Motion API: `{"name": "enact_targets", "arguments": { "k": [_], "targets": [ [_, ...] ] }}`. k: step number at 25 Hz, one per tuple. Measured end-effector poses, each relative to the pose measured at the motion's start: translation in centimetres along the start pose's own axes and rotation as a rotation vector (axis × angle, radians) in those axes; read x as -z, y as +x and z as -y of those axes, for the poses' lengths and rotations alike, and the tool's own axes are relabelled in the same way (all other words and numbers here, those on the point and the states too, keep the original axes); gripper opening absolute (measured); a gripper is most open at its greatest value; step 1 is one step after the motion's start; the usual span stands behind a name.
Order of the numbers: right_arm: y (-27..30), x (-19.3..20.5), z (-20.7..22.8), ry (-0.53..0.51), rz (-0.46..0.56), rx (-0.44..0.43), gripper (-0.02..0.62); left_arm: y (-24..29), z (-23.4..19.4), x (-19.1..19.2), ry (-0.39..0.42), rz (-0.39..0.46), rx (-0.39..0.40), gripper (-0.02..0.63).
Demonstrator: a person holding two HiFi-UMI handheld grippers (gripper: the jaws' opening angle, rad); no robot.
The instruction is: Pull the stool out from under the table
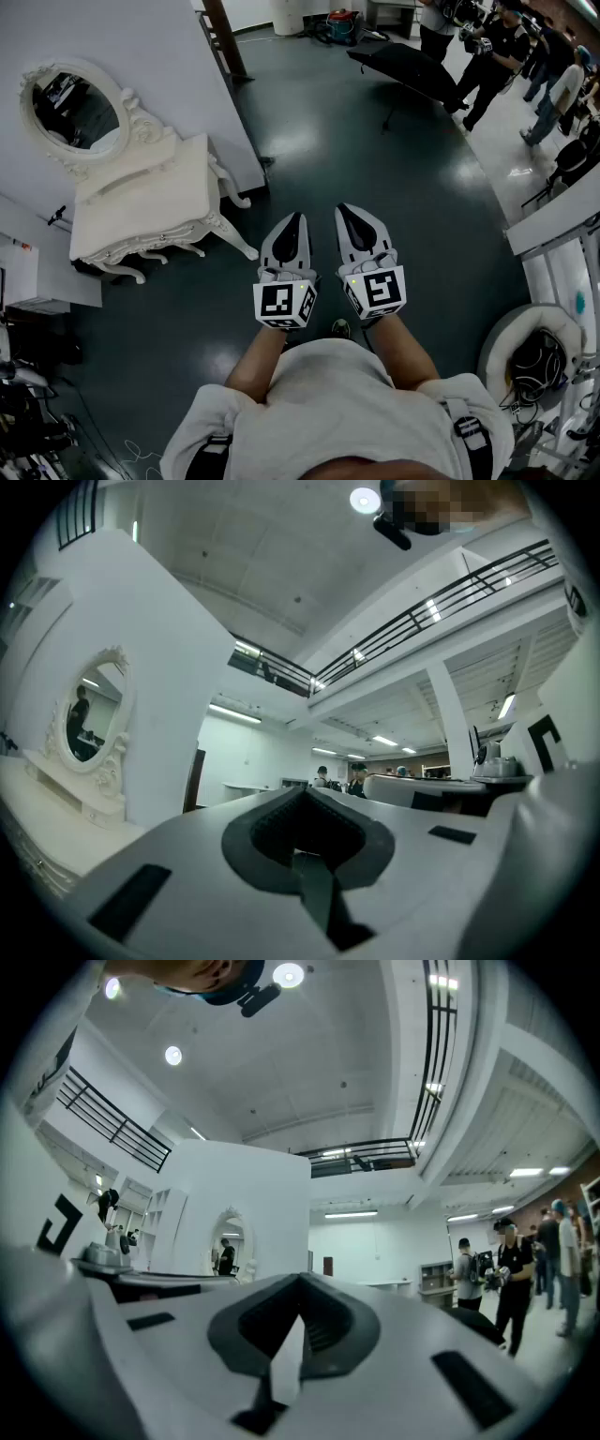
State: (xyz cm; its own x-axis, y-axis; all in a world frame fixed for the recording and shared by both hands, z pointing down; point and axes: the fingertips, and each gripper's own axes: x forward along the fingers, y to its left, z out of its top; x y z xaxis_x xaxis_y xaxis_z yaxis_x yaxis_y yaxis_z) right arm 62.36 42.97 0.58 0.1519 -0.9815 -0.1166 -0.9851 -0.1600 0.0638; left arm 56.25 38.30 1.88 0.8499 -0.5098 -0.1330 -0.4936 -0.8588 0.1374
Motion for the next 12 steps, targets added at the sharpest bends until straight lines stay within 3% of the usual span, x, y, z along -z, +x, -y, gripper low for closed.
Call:
{"name": "enact_targets", "arguments": {
  "k": [12],
  "targets": [
    [1.3, 2.2, 1.0, 0.065, 0.000, -0.115, 0.014, 0.4, -0.5, 2.0, 0.016, -0.031, -0.116, 0.006]
  ]
}}
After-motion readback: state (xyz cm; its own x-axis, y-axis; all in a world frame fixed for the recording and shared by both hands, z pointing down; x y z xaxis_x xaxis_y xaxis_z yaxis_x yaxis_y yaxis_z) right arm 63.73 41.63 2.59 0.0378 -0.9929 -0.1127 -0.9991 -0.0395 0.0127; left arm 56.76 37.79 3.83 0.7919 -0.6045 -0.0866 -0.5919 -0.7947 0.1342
